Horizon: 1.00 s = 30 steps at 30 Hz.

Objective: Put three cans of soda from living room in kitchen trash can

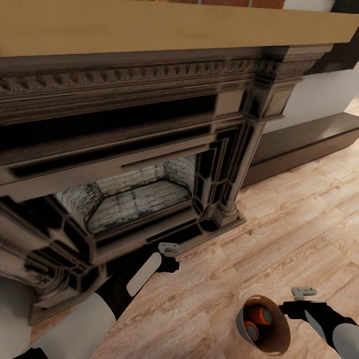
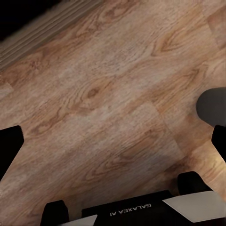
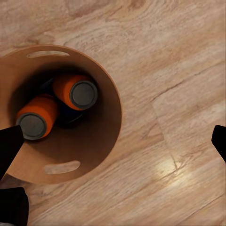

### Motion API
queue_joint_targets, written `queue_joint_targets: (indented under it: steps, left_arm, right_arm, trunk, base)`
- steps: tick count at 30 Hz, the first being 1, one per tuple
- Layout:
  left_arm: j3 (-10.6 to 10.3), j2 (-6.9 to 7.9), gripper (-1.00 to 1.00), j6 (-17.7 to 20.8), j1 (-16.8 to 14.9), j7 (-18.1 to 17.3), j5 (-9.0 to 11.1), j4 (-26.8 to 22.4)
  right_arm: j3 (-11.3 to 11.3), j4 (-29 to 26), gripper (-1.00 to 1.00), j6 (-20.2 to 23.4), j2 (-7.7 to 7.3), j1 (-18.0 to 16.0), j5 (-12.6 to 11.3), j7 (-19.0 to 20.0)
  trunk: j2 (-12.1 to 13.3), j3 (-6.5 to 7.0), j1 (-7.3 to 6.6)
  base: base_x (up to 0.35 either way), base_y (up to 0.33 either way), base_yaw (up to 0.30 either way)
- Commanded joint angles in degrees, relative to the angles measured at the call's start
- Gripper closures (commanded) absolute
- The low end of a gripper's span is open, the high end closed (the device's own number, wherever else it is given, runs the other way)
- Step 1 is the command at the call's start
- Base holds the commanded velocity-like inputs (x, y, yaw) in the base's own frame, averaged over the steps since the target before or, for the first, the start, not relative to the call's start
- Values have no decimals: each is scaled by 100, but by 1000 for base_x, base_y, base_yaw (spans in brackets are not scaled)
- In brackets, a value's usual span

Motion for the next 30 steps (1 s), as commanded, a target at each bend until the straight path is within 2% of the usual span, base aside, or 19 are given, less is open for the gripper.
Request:
queue_joint_targets:
  steps: [1, 30]
  left_arm:
    - [0, 1, -100, 0, 0, 0, -1, 2]
    - [0, 4, -100, 0, 0, 0, -6, 12]
  right_arm:
    - [0, 0, -100, 0, 0, 0, 0, 0]
    - [0, 0, -100, 0, 0, 0, 2, 0]
  trunk:
    - [42, 19, -23]
    - [1205, 539, -660]
  base:
    - [0, 0, 0]
    - [0, 0, 0]
